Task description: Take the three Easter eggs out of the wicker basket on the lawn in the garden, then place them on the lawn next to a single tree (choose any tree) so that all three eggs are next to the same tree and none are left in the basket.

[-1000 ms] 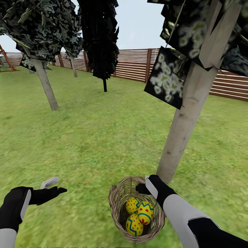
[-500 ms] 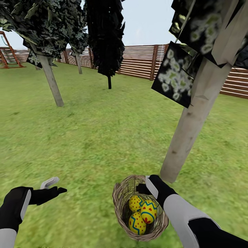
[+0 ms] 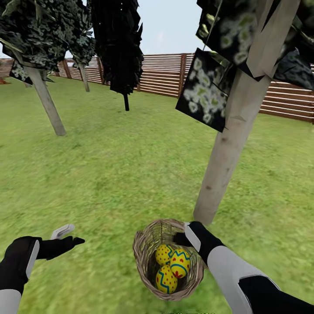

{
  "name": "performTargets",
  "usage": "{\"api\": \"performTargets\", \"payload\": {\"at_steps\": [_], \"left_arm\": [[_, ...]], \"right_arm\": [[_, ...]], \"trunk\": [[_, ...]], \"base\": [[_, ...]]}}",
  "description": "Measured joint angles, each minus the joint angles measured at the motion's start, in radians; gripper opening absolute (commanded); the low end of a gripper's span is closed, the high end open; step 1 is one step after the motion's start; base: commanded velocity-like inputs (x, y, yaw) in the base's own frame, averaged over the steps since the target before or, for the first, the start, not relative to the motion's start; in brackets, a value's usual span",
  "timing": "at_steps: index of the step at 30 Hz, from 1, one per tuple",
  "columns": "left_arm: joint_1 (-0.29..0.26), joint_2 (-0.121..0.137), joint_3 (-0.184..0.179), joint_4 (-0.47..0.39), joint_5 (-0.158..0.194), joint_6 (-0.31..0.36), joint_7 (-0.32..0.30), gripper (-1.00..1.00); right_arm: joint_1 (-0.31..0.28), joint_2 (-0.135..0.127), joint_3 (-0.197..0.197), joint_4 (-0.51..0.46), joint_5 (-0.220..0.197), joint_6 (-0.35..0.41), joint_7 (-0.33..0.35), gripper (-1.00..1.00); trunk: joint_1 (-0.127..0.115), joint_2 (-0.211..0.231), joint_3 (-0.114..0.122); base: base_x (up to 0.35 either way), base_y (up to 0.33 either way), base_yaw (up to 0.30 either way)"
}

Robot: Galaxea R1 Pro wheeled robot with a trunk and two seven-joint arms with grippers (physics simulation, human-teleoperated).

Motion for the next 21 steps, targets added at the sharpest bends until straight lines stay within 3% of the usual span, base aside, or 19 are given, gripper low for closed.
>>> {"api": "performTargets", "payload": {"at_steps": [8,13,21], "left_arm": [[0.000,0.000,0.001,0.000,0.000,0.000,0.000,1.00],[0.000,0.000,0.001,-0.001,0.000,0.000,0.000,1.00],[0.000,0.000,-0.002,0.001,0.000,0.002,0.000,1.00]], "right_arm": [[0.000,0.003,0.000,0.001,0.001,0.000,0.001,1.00],[0.000,0.006,0.002,0.003,0.002,0.000,0.005,1.00],[0.000,0.009,0.007,0.000,0.004,-0.002,0.009,1.00]], "trunk": [[0.000,0.000,-0.007],[0.000,0.000,-0.012],[0.031,-0.056,-0.038]], "base": [[0.000,0.000,-0.217],[0.000,0.000,-0.031],[0.000,0.000,-0.002]]}}
